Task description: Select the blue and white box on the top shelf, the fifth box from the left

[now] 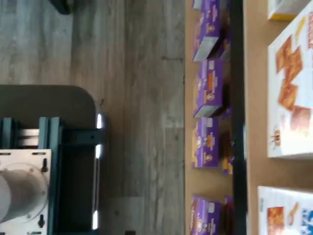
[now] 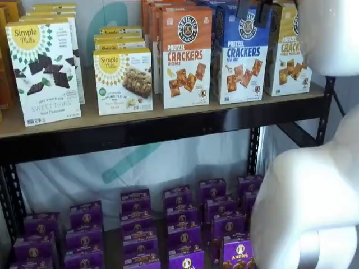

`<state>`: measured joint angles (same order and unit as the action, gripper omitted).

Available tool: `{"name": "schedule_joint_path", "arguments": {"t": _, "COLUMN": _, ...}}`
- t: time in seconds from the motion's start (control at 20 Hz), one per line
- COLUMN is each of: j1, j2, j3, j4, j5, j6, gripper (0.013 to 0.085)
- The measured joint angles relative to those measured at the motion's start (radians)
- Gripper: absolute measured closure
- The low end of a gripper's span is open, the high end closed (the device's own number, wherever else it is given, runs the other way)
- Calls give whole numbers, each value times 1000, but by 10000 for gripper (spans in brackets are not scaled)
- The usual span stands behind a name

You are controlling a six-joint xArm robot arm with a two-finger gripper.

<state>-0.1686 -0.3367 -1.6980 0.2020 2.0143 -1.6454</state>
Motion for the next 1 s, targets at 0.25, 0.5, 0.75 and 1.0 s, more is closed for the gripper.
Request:
{"name": "schedule_joint_path", "arguments": {"t": 0.25, "j1": -25, "j2": 44, "j3": -72, "j4": 39, "j5": -2, "j6": -1, "gripper": 130}}
{"name": "schedule_joint_path", "arguments": {"t": 0.5, "j1": -50, "j2": 106, "j3": -165, "j4": 66, "j5": 13, "j6": -7, "gripper": 130}}
{"name": "schedule_joint_path", "arguments": {"t": 0.75, "j1": -71, "j2": 154, "j3": -226, "j4": 88, "j5": 12, "j6": -14, "gripper": 130}}
{"name": "schedule_joint_path", "arguments": {"t": 1.0, "j1": -84, "j2": 173, "j3": -231, "j4": 107, "j5": -21, "j6": -20, "gripper": 130}}
